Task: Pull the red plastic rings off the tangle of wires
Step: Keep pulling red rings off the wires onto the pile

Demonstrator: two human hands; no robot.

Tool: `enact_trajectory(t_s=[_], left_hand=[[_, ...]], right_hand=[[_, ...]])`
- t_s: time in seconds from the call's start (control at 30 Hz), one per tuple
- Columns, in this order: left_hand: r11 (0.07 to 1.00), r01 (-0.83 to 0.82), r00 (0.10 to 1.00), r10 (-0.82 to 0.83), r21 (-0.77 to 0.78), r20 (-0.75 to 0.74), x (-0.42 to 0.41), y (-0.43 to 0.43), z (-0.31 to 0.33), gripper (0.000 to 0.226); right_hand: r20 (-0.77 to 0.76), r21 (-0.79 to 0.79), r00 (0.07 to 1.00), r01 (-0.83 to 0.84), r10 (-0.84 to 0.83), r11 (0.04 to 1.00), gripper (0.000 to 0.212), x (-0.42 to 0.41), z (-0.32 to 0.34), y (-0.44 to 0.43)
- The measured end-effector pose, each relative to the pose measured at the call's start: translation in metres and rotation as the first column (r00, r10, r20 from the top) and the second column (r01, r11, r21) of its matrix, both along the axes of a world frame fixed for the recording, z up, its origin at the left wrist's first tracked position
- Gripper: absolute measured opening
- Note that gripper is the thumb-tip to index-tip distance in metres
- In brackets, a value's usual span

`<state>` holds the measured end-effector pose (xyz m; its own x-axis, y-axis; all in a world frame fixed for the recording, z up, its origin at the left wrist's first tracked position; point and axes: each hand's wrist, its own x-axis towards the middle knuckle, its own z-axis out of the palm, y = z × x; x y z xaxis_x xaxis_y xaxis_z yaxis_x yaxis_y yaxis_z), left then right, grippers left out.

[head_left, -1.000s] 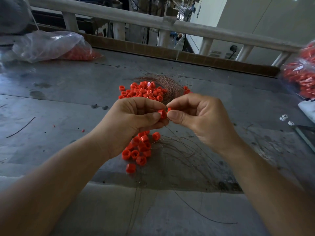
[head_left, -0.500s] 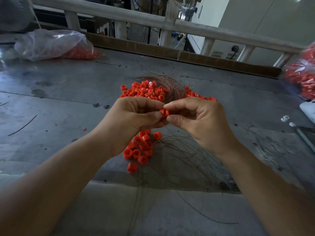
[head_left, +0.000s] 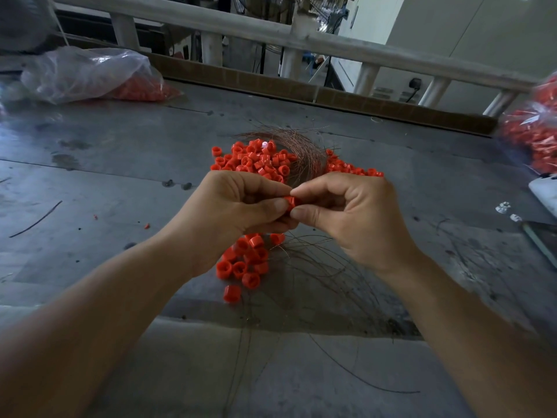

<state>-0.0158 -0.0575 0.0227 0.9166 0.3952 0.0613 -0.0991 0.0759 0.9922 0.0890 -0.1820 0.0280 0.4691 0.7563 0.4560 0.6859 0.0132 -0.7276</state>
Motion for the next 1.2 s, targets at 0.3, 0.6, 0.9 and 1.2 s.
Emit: enact_trajectory(t_s=[0.3,0.6,0.9,1.2], left_hand=[[1.000,-0.018,1.000,0.018,0.002,0.003,0.000,-0.002,-0.002,0.018],[0.996,0.029,1.000,-0.028,-0.084,0.009,0.000,-0.001,-0.001,0.015],[0.982,0.164,0.986,-0.164,-0.096,0.011,-0.003,0.002,0.002,0.023],[0.961,0.259,0.966,-0.256,-0.097,0.049,-0.005,0.003,0.001,0.050]], right_hand=[[0.041,0.022,0.999,0.025,-0.026,0.999,0.021,-0.003,-0.001,-0.001],[0.027,0.049,0.999,-0.036,0.035,0.998,0.028,0.000,0.002,-0.002],[-0.053,-0.019,0.994,-0.102,0.100,0.995,0.026,0.002,0.004,-0.003],[0.159,-0.189,0.972,-0.141,0.172,0.972,0.020,0.000,0.007,-0.002]])
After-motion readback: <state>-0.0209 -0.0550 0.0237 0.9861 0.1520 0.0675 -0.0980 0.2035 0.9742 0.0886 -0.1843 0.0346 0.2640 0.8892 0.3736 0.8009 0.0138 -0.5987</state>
